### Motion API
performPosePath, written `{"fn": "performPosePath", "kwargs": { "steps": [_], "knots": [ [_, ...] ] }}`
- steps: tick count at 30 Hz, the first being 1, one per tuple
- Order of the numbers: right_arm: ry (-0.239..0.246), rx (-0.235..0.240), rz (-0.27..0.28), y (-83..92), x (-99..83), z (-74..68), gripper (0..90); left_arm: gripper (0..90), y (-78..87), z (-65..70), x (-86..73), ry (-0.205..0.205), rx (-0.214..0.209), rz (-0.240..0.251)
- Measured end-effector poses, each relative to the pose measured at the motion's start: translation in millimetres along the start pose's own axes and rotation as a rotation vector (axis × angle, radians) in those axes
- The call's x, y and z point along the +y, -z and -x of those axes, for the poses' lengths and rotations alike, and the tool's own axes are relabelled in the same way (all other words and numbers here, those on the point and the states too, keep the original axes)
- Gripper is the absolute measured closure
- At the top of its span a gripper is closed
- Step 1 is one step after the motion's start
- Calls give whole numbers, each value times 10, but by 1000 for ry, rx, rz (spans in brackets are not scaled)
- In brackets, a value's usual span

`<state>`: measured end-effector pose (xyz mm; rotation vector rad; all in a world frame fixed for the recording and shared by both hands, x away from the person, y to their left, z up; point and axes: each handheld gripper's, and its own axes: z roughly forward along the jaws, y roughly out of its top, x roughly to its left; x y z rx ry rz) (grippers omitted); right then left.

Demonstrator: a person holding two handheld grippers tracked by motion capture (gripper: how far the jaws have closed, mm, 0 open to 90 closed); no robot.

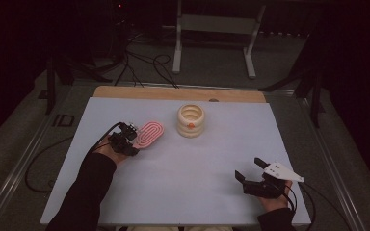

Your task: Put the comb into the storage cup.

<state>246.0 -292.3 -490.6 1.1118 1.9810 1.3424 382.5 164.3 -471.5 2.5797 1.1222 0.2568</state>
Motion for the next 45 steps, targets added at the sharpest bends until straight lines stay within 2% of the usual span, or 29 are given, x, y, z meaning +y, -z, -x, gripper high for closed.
{"fn": "performPosePath", "kwargs": {
  "steps": [5,8,11,14,27,32,35,45],
  "knots": [
    [0,1,0,-1,0,0,80,701,61,7,-28,9,7,37],
    [1,1,0,-2,0,0,79,701,72,9,-34,8,5,42],
    [-1,2,-2,-3,-1,-2,80,701,119,36,-66,15,19,87],
    [0,2,-2,-3,-1,-2,80,701,136,36,-82,13,24,96],
    [-1,6,-6,-11,-3,-6,79,701,225,14,-260,64,26,209],
    [4,8,-9,-16,-5,-10,80,701,230,20,-280,64,23,220],
    [1,7,-9,-22,-6,-13,79,701,267,56,-291,61,24,251],
    [5,12,-16,-36,-14,-15,79,701,287,136,-291,42,16,282]
  ]
}}
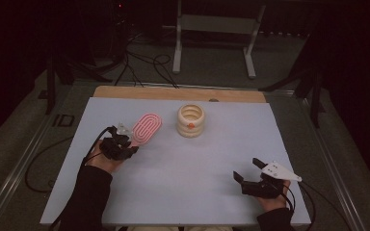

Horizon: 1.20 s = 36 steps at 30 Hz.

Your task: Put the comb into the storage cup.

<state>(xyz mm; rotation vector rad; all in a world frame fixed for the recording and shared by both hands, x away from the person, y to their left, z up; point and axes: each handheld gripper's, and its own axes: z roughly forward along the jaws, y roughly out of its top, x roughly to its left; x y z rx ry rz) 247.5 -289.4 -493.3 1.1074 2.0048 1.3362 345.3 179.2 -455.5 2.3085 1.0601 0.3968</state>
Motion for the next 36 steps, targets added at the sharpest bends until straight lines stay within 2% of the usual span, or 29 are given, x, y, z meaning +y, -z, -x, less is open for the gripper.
{"fn": "performPosePath", "kwargs": {
  "steps": [16,23,25,32,36],
  "knots": [
    [-4,3,-4,-13,-5,-8,80,701,45,144,-2,-24,-20,46],
    [-2,2,-5,-13,-4,-9,79,701,43,150,-4,-24,-19,46],
    [0,4,-7,-20,-1,-15,79,701,62,172,-16,-27,-32,64],
    [1,9,-7,-33,3,-32,79,701,73,182,-13,-24,-37,78],
    [7,17,-13,-55,9,-55,79,701,70,238,12,-42,-45,84]
  ]
}}
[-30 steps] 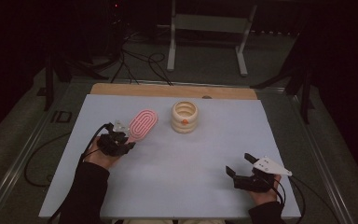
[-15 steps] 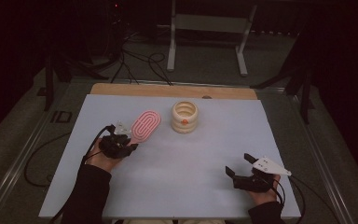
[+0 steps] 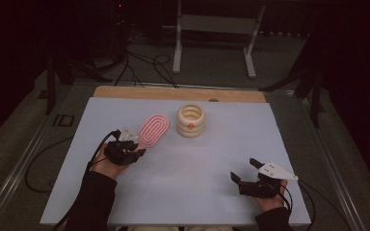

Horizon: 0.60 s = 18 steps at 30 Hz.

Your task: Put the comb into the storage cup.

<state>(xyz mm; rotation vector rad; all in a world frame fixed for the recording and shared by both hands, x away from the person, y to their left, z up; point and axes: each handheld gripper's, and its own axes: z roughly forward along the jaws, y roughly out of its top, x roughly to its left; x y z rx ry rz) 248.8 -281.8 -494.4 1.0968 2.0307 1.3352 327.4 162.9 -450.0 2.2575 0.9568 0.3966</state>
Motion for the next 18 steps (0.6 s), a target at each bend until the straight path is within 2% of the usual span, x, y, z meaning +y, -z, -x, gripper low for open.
{"fn": "performPosePath", "kwargs": {
  "steps": [7,18],
  "knots": [
    [-4,5,-9,-25,2,-17,79,701,13,38,2,-21,-10,36],
    [-1,17,-13,-69,9,-51,79,701,-9,96,19,-32,-12,41]
  ]
}}
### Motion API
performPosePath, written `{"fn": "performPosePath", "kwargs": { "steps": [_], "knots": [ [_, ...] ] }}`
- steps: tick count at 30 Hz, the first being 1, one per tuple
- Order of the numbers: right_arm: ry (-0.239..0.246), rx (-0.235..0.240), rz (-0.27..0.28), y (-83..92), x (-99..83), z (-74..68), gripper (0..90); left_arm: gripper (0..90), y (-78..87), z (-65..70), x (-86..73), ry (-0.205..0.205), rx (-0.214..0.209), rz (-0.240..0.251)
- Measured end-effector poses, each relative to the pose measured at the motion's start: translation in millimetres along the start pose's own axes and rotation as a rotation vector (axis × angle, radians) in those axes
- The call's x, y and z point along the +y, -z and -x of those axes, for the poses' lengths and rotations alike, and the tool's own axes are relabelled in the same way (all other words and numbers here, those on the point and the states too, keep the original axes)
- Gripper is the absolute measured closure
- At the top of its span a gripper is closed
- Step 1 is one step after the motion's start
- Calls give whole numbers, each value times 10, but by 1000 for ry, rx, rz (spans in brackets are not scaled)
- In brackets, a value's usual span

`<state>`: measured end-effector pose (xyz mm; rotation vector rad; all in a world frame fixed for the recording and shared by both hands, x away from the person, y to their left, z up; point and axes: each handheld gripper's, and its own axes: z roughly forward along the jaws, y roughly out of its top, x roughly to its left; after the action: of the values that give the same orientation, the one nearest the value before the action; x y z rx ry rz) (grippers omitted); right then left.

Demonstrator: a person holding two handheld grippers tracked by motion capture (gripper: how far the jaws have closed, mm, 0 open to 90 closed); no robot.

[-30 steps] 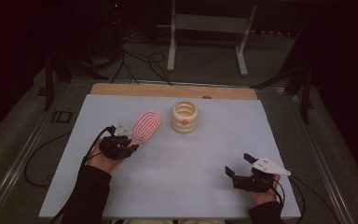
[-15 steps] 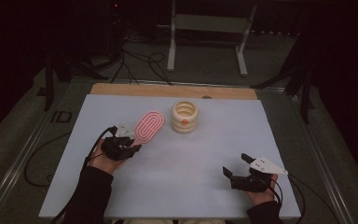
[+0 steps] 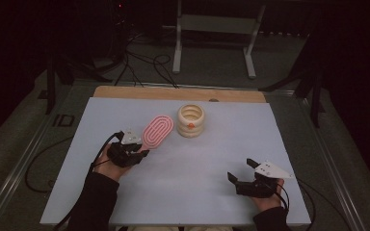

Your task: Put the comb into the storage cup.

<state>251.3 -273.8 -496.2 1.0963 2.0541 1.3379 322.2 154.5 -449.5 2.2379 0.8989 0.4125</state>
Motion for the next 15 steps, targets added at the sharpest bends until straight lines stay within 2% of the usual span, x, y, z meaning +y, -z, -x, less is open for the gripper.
{"fn": "performPosePath", "kwargs": {
  "steps": [2,13,15],
  "knots": [
    [1,3,-8,-19,10,-29,79,701,6,19,15,-5,-18,18],
    [7,20,-22,-88,43,-94,79,701,-33,62,33,-25,-26,25],
    [0,35,-20,-103,71,-107,79,701,-33,71,41,-27,-27,32]
  ]
}}
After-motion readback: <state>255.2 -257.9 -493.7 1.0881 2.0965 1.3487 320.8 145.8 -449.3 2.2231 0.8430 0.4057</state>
